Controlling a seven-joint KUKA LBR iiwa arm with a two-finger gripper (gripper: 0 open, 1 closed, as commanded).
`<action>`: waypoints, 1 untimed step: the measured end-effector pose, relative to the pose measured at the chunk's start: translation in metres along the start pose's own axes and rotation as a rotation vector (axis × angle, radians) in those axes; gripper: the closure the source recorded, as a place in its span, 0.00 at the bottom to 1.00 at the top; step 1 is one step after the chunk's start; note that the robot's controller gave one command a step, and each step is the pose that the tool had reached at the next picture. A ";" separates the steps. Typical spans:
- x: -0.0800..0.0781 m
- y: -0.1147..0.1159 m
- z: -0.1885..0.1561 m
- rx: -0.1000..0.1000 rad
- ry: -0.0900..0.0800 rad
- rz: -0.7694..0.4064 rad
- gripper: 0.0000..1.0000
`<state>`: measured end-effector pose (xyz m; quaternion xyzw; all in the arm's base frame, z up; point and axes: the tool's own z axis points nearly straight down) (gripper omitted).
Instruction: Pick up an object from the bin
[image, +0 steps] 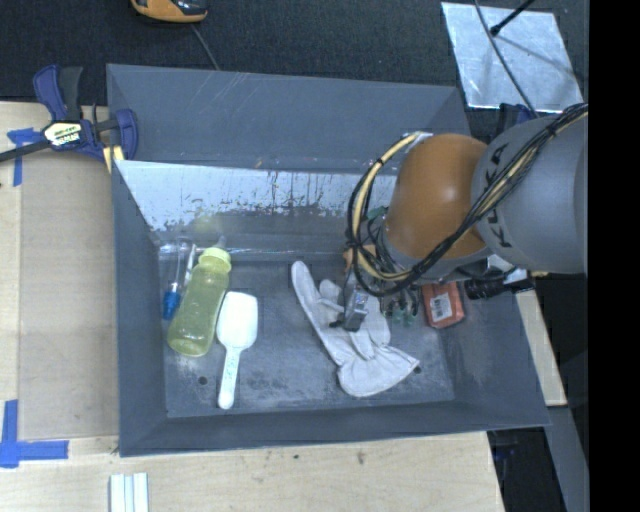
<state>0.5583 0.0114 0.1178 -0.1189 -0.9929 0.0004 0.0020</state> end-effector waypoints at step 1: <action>0.012 -0.011 -0.138 -0.001 -0.006 -0.053 1.00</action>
Offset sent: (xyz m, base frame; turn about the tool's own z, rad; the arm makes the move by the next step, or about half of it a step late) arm 0.0000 0.0000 0.0000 0.0000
